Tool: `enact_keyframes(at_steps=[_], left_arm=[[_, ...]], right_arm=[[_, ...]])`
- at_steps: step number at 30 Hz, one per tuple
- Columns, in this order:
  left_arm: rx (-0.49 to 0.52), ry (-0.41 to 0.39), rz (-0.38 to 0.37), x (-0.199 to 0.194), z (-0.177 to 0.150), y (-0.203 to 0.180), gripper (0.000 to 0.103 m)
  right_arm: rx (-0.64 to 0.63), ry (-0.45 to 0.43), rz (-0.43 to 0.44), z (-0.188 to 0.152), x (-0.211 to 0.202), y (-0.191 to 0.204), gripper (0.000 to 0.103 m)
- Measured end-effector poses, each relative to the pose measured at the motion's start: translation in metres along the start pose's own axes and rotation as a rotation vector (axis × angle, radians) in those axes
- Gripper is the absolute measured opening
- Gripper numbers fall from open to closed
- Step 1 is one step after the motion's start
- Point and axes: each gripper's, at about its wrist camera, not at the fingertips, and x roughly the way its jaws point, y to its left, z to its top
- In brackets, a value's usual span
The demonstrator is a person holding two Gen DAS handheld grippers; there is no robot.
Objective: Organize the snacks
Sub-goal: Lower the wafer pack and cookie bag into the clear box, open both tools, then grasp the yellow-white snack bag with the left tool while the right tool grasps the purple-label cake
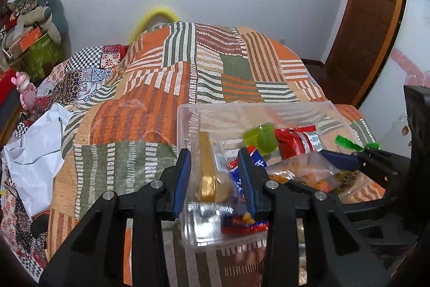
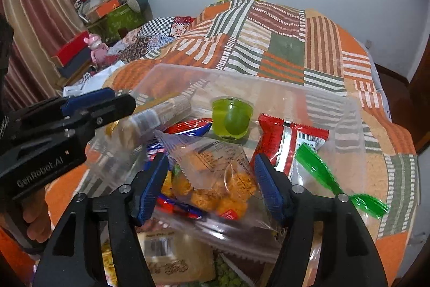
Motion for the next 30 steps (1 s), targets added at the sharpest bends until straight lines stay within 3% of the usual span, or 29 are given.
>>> enact_keyframes(at_steps=[7,18,24,30], left_arm=[[-0.006,-0.014,-0.011,-0.029,-0.006,-0.001,0.039],[0.009,-0.014,-0.011,-0.076,-0.034,-0.009,0.066],[0.013,0.033,-0.012,-0.088,-0.059,-0.015,0.077],[0.033,0.102,-0.01,-0.083,-0.091,-0.021,0.077]], right_arm=[[0.04,-0.017,0.036,-0.006,-0.024,-0.004,0.072],[0.026,-0.108,-0.026,-0.029,-0.085,-0.012,0.072],[0.011,-0.13,-0.067,-0.049,-0.102,-0.014,0.077],[0.027,-0.103,-0.059,-0.077,-0.103,-0.016,0.077]])
